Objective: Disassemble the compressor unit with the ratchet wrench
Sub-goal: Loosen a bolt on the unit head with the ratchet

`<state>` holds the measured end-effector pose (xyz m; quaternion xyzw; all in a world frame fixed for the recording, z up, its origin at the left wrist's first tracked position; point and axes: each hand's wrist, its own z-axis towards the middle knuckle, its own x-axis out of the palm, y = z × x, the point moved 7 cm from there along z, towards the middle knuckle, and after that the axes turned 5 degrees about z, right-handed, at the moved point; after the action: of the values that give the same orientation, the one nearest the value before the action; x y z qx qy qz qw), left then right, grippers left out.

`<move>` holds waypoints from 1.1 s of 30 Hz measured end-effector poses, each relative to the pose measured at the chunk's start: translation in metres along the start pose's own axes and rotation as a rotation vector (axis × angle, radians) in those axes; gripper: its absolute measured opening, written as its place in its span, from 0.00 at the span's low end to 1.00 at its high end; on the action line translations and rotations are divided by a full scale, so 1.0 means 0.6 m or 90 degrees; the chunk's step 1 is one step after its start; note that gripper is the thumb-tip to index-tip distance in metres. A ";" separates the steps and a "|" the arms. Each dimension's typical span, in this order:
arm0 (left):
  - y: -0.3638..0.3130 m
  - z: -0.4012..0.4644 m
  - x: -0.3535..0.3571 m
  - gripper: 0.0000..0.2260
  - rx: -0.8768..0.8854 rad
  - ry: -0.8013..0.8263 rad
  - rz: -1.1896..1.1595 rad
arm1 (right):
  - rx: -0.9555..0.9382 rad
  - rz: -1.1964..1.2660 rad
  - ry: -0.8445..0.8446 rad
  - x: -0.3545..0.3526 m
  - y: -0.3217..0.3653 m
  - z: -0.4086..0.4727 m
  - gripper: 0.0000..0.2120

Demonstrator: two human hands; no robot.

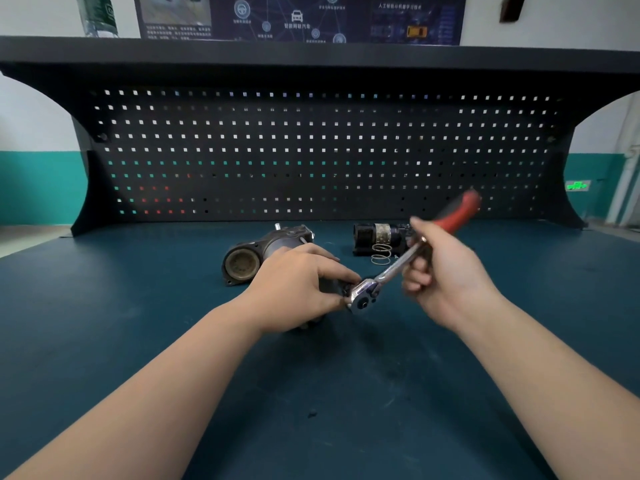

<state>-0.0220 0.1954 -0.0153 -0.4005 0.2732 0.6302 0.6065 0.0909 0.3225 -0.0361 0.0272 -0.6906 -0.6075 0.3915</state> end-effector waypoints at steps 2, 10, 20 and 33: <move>0.000 0.000 -0.001 0.12 0.005 0.024 -0.008 | -0.164 -0.046 0.115 0.031 0.032 -0.015 0.14; -0.003 -0.001 0.000 0.10 -0.016 -0.023 -0.005 | -0.054 -0.117 -0.028 -0.001 0.014 -0.007 0.14; -0.003 -0.002 -0.003 0.11 -0.024 -0.036 -0.004 | -0.136 -0.004 0.031 0.016 0.018 -0.012 0.14; -0.005 -0.003 -0.002 0.09 -0.023 -0.041 -0.005 | -0.064 -0.110 -0.074 -0.013 0.013 -0.003 0.13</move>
<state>-0.0187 0.1936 -0.0145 -0.3919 0.2410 0.6451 0.6100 0.1006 0.3268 -0.0332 0.0313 -0.6759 -0.6735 0.2978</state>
